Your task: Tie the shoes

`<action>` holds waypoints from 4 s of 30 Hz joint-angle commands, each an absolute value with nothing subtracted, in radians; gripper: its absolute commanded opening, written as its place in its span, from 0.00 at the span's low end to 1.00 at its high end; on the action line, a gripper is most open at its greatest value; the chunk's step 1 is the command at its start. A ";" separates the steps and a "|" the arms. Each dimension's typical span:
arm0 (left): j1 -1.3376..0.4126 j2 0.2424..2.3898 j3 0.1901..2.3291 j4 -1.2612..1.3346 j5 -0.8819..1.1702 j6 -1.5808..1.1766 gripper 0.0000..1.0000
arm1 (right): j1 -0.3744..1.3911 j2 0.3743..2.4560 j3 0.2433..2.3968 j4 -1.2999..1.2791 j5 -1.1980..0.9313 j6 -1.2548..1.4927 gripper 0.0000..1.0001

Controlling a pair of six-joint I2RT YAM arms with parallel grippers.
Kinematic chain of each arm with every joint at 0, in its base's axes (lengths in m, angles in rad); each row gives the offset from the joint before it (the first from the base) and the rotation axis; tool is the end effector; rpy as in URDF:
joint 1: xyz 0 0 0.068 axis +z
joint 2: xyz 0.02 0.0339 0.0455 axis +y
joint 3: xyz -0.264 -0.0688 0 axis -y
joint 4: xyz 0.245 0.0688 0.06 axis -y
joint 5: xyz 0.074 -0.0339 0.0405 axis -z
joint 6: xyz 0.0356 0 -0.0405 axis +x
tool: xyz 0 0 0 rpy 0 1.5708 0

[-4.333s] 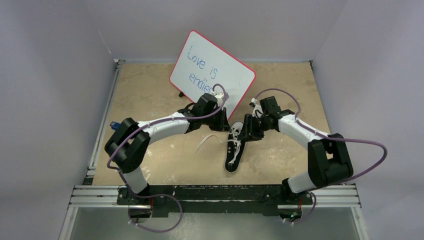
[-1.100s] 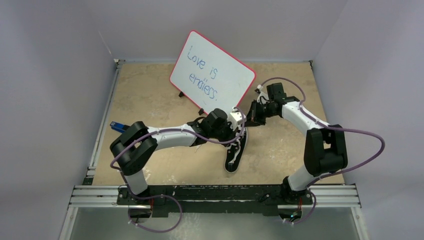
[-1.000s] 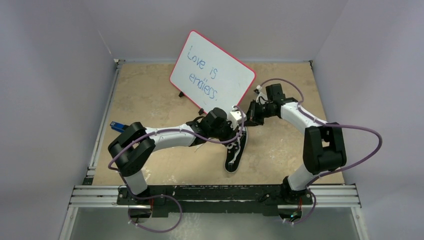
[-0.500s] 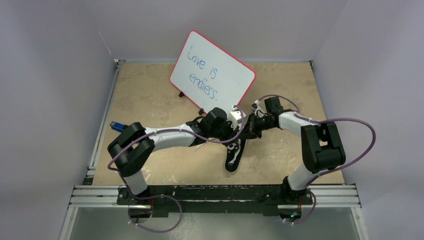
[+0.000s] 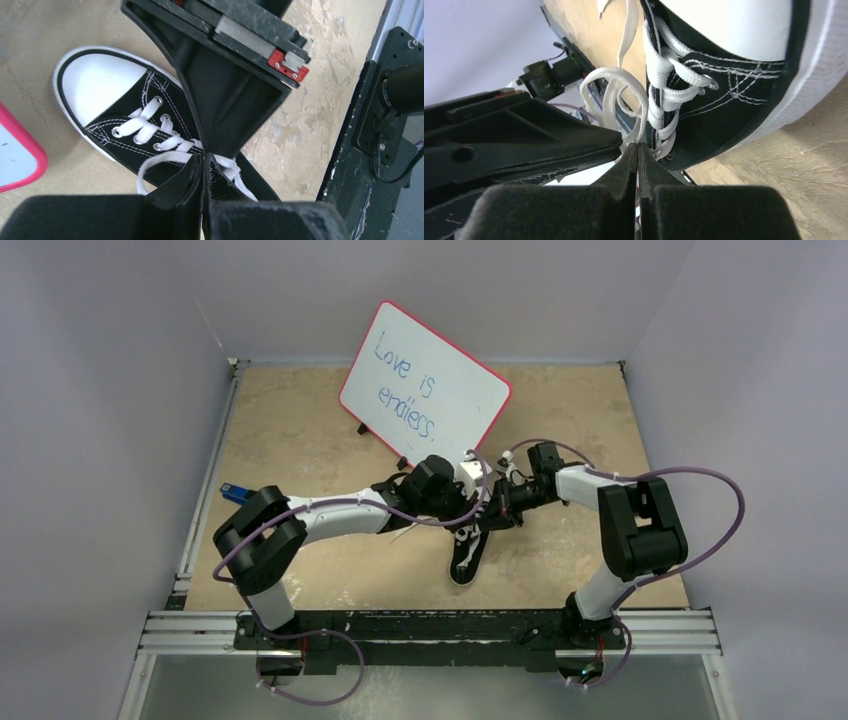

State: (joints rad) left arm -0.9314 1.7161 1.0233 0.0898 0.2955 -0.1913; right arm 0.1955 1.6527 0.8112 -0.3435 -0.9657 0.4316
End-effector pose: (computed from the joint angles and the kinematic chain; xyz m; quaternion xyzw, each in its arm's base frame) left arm 0.2149 -0.3064 0.2031 0.3805 0.7915 -0.3553 0.3202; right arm 0.2739 0.0841 0.1466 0.0140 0.8737 0.4858 0.0210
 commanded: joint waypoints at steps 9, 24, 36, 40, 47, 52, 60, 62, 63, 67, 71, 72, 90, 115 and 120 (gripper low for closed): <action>-0.922 1.734 1.148 0.086 0.194 -0.178 0.00 | 0.204 1.713 0.884 -0.501 -1.076 0.265 0.00; -1.012 1.523 0.985 0.068 0.172 -0.413 0.36 | 0.204 1.742 0.911 -0.451 -1.072 0.310 0.00; -1.090 1.636 0.984 0.104 0.142 -0.528 0.27 | 0.205 1.748 0.892 -0.431 -1.081 0.314 0.00; -1.090 1.640 0.969 0.094 0.064 -0.520 0.28 | 0.204 1.749 0.901 -0.440 -1.083 0.310 0.00; -1.090 1.662 0.962 0.118 -0.047 -0.561 0.33 | 0.204 1.748 0.908 -0.456 -1.081 0.299 0.00; -1.090 1.675 0.967 0.131 -0.104 -0.571 0.33 | 0.205 1.744 0.910 -0.457 -1.080 0.299 0.00; -1.088 1.710 1.000 0.142 -0.124 -0.544 0.30 | 0.204 1.741 0.913 -0.457 -1.078 0.299 0.00; -1.088 1.710 1.000 0.149 -0.128 -0.541 0.28 | 0.205 1.740 0.910 -0.454 -1.075 0.301 0.00; -1.088 1.712 0.999 0.150 -0.129 -0.538 0.27 | 0.205 1.738 0.909 -0.454 -1.073 0.301 0.00; -1.088 1.711 1.002 0.166 -0.122 -0.533 0.28 | 0.204 1.737 0.904 -0.449 -1.069 0.303 0.00; -1.086 1.722 1.012 0.174 -0.119 -0.526 0.29 | 0.204 1.735 0.901 -0.444 -1.069 0.308 0.00; -1.085 1.727 1.017 0.170 -0.119 -0.524 0.29 | 0.204 1.735 0.902 -0.441 -1.069 0.309 0.00; -0.968 1.600 1.017 0.014 0.398 -0.614 0.00 | 0.203 1.519 1.052 -0.677 -0.584 0.245 0.41; -0.887 1.682 0.962 0.200 0.489 -0.709 0.00 | 0.182 1.561 0.768 -0.111 -0.691 0.607 0.63; -0.882 1.675 0.955 0.173 0.518 -0.721 0.00 | 0.182 1.695 0.935 -0.154 -0.715 0.542 0.62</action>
State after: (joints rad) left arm -0.8845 1.7092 0.9504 0.0952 0.4541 -0.6903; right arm 0.1848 1.6264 0.8005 -0.2676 -0.7490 0.5999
